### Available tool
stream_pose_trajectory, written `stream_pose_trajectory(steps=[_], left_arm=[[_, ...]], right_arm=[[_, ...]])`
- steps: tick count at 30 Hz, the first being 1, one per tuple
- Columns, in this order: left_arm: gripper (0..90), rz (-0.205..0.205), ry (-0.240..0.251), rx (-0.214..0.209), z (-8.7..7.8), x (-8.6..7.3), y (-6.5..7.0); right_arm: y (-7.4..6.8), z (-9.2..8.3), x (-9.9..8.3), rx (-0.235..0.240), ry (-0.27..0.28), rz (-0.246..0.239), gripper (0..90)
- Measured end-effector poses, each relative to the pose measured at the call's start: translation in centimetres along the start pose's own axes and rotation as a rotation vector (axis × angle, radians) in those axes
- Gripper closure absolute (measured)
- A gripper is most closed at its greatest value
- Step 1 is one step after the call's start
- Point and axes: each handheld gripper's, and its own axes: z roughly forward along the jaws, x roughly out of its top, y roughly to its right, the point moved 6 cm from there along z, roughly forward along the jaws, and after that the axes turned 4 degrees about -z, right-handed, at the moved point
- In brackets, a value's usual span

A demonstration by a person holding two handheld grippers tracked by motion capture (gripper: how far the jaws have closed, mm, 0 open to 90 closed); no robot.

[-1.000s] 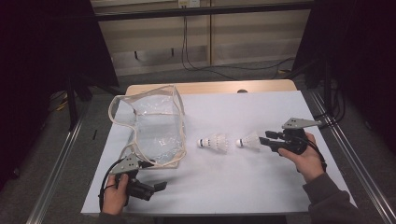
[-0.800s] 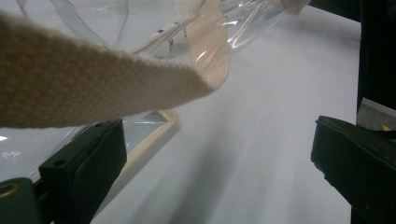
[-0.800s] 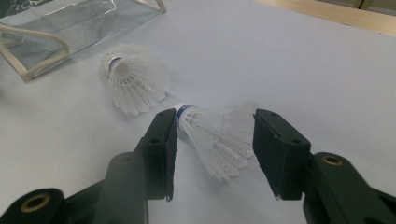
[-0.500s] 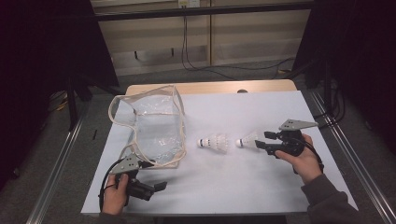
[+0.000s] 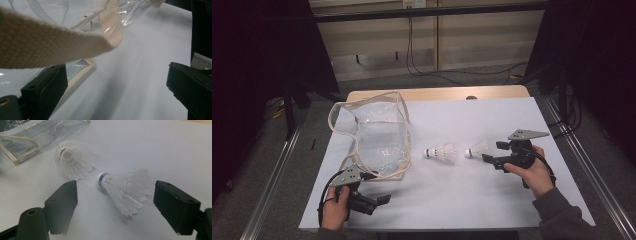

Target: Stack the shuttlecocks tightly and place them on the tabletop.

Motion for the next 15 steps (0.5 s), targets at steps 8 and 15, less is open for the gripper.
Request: stream_pose_trajectory(steps=[8,15], left_arm=[[3.5,0.0,0.008,0.001,0.0,0.0,0.0],[3.5,0.0,0.008,0.0,-0.1,0.0,0.0]], right_arm=[[-0.1,0.4,-0.7,0.007,-0.006,0.018,14.3],[0.0,0.9,-1.1,0.004,-0.012,0.02,16.1]])
